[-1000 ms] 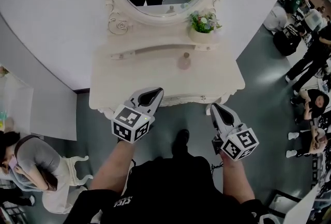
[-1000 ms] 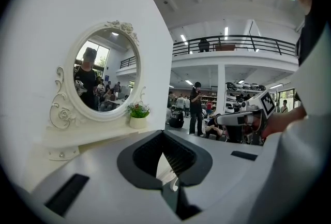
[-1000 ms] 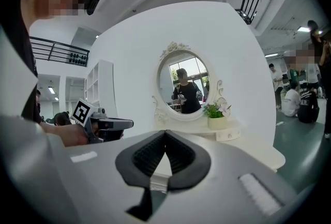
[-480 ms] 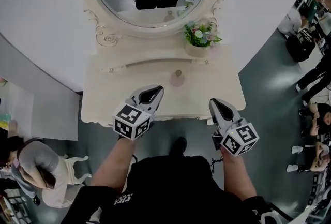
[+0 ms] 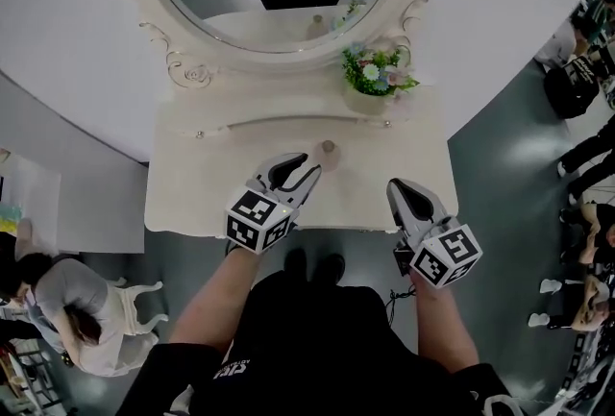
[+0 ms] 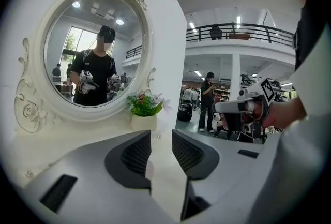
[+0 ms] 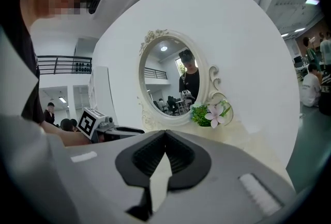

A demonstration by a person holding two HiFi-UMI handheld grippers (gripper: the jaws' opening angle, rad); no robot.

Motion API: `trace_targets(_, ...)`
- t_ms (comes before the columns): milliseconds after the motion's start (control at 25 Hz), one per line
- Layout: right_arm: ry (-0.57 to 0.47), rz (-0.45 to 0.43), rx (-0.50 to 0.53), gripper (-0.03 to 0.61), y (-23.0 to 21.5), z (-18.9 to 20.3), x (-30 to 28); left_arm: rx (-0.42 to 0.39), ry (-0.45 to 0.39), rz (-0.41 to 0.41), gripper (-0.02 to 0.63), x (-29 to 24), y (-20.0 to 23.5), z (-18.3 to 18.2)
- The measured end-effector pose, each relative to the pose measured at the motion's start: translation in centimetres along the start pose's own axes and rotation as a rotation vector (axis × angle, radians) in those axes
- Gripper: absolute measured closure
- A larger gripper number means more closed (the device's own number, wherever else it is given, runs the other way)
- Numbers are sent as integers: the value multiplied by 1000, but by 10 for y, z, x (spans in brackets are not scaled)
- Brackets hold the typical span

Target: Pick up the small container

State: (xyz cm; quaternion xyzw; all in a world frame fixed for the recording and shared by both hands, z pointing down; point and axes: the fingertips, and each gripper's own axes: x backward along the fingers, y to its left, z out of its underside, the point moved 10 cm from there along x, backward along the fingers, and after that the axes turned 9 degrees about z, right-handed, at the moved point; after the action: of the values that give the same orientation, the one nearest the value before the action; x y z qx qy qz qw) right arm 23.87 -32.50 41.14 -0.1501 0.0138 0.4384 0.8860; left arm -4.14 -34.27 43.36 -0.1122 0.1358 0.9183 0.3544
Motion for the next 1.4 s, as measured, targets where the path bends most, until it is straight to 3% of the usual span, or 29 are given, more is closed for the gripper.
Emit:
trace_targets(440,33,57,-32,568,-2,15,-41,6,42,42,421,-66,56,50)
trace_targets(680,70,78,-41,568,-1,25,-53,-33,82,74,390,-100,68,77)
trace_targets(1080,98,100,-50,568,1,37,-59,-45,137,92,385,-134,84,103)
trace_targets(1400,110,123,-51,568,0,40,-48,-83,133,76,398,-139,81,104)
